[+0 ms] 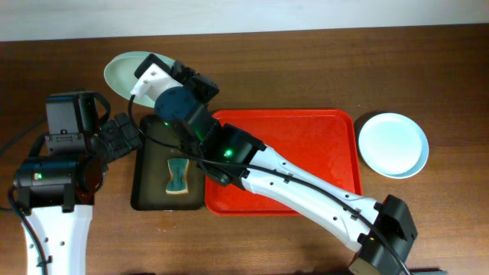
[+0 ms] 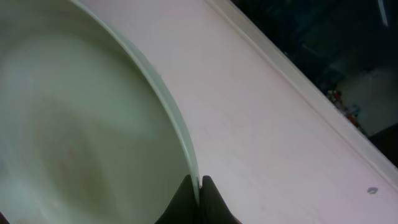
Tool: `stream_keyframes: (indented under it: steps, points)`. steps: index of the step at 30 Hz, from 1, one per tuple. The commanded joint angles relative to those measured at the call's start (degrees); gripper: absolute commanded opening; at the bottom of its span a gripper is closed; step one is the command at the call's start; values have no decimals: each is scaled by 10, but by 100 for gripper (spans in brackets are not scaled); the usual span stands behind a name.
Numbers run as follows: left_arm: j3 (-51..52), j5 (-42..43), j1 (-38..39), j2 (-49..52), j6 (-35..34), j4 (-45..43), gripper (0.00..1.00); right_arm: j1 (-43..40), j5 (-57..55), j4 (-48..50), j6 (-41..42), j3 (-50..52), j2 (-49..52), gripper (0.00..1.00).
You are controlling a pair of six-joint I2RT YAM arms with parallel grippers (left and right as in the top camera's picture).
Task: Clean dirty plates on tray and stack at the side
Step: 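Lift the pale green plate with the right gripper and tilt it over the dark tray, then carry the pale green plate right and stack it on the plate stack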
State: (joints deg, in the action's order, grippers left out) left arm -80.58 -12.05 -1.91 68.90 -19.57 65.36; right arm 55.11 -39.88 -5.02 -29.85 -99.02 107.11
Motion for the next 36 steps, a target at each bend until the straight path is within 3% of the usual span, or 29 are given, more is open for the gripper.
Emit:
stream_keyframes:
  steps: [1,9,10,12,14,16,25,28,31,33,36]
  points:
    - [-3,-4,-3,0,-8,-1,99,4,-13,10,-17,-14,-7,4]
    - [-3,-4,-3,0,-8,-1,99,5,-22,-4,-16,-14,-7,4]
    - [-3,-4,-3,0,-8,-1,99,4,-63,0,-3,-14,-7,4]
    - [-3,-4,-3,0,-8,-1,99,4,-42,-7,38,-14,-7,4]
    - [-3,-4,-3,0,-8,-1,99,1,-126,4,33,-14,-7,4]
    - [-3,-4,-3,0,-8,-1,99,1,-97,-13,91,-14,-7,4]
    - [-3,-4,-3,0,-8,-1,99,-12,-111,-86,133,-14,-7,4]
    - [-3,-4,-3,0,-8,-1,99,-16,-103,-157,258,-14,-7,4]
    - [-3,-4,-3,0,-8,-1,99,-47,67,-289,441,-14,-7,4]
    - [-3,-4,-3,0,-8,-1,99,-77,186,-339,518,-14,-7,4]
    - [-3,-4,-3,0,-8,-1,99,-159,357,-364,533,-14,-16,4]
